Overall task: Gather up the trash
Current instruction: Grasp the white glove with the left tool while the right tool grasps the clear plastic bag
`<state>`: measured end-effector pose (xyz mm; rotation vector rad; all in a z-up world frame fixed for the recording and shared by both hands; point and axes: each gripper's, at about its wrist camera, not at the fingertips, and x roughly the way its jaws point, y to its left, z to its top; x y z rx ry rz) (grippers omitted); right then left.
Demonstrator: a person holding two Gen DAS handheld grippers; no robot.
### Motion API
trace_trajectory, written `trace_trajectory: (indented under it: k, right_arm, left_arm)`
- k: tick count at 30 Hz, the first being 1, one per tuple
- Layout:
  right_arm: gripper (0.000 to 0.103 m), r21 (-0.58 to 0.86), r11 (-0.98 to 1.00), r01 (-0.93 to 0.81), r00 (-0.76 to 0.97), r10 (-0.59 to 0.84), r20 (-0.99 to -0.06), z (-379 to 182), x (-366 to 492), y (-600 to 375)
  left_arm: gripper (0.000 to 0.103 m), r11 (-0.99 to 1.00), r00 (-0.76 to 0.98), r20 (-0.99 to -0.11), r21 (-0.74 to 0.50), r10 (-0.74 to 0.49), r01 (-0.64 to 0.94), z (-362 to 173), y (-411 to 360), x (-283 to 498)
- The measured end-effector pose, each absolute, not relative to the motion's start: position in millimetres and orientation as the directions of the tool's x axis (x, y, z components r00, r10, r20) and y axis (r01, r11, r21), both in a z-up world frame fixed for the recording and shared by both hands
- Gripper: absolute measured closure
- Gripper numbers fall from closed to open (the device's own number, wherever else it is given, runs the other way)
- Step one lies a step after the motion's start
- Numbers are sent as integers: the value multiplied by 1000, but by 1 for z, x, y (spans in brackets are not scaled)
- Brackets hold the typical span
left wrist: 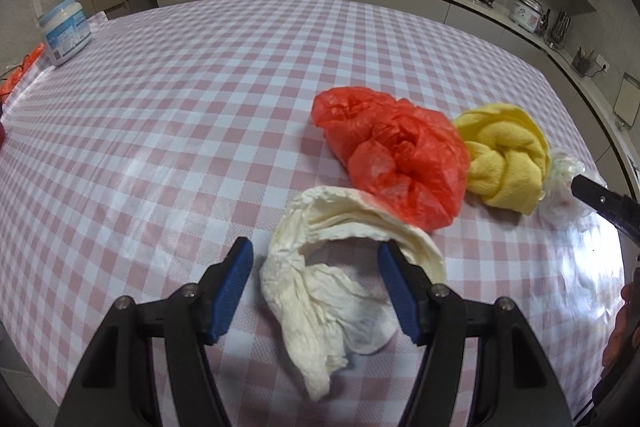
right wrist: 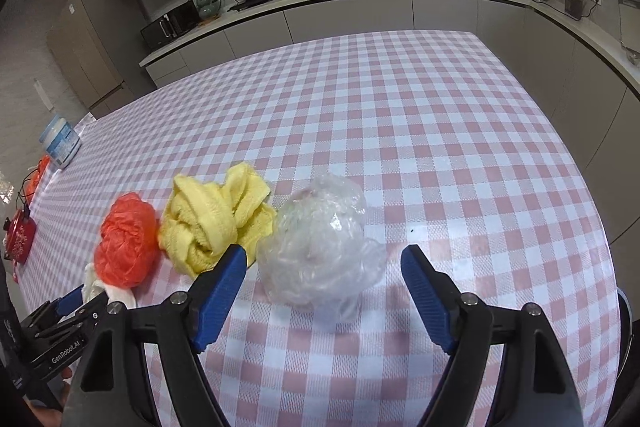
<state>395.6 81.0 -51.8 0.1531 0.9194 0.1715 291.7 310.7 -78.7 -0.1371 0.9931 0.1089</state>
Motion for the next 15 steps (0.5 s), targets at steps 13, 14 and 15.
trace_trajectory:
  k: [13,14,15]
  right_arm:
    - [56,210,971,-114,596,236,-768,-67,406,89]
    - [58,215,970,-116,597,241,-765,-67,405,87]
    - [58,221,968,-121,602,249,-758,-65,400,85]
  left_arm:
    - [85,985,592,-806,-108,-6,-137,-70,315,282]
    - [85,985,600,-800,-111,-8,-135,-68,316,280]
    - [85,984,606,-795,-115,-11,-133,-64,315,278]
